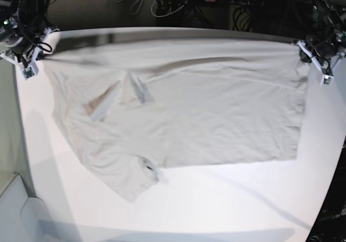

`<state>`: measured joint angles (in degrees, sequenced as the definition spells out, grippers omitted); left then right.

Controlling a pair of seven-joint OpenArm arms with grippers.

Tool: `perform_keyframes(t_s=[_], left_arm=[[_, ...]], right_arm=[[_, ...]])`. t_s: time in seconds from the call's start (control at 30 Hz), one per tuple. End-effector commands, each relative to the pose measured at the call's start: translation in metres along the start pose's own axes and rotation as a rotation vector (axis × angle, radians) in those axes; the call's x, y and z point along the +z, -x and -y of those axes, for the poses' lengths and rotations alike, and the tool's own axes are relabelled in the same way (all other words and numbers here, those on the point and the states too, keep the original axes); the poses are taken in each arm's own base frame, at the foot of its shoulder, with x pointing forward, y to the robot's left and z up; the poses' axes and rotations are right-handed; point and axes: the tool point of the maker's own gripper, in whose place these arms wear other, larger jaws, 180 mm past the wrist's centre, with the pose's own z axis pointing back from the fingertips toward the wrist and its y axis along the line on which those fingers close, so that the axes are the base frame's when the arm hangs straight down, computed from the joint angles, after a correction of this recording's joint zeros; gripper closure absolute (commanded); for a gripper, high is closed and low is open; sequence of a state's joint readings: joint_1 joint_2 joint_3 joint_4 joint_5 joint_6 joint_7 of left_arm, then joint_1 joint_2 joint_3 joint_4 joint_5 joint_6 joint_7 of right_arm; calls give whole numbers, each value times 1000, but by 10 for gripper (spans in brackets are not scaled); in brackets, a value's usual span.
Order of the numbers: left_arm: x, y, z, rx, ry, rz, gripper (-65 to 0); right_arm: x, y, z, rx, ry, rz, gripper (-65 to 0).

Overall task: Layout the t-shirt on the table in an organized manner, then fold the t-shirt properly
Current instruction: 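Drag the shirt with both grippers back toward the robot, unfolding it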

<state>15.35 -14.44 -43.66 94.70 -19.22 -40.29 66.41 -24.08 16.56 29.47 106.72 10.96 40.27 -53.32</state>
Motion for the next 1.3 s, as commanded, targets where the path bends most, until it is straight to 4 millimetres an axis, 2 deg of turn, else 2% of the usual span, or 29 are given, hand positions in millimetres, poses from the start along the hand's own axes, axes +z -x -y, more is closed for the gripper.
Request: perform_keyframes(t_s=[0.0,0.2,0.83,0.97,1.03,1.13,1.27], left_arm=[[6,-4,-8,-14,-26,13,-2],[6,10,-7,-15,-23,-19,-2],[6,10,-8,-14,-26,-20,-2],[6,6,-9,-13,-27,-11,-2],[6,4,-9,-13,-28,-6,-2],[7,-9,-11,-10,-33,25,-2],[7,-12,-11,-11,-34,31,-2]], right_arm=[[4,-4,6,9,21,16,0],[5,7,0,10,6,-9,0],[6,16,-4,14,-2,-33,-13],[6,23,-7,16,-11,-51,-64],[5,23,-14,26,-28,-54,-60],[2,22,-23,41,-52,-54,-51],[3,30,-28,46,-65,-72,-54]])
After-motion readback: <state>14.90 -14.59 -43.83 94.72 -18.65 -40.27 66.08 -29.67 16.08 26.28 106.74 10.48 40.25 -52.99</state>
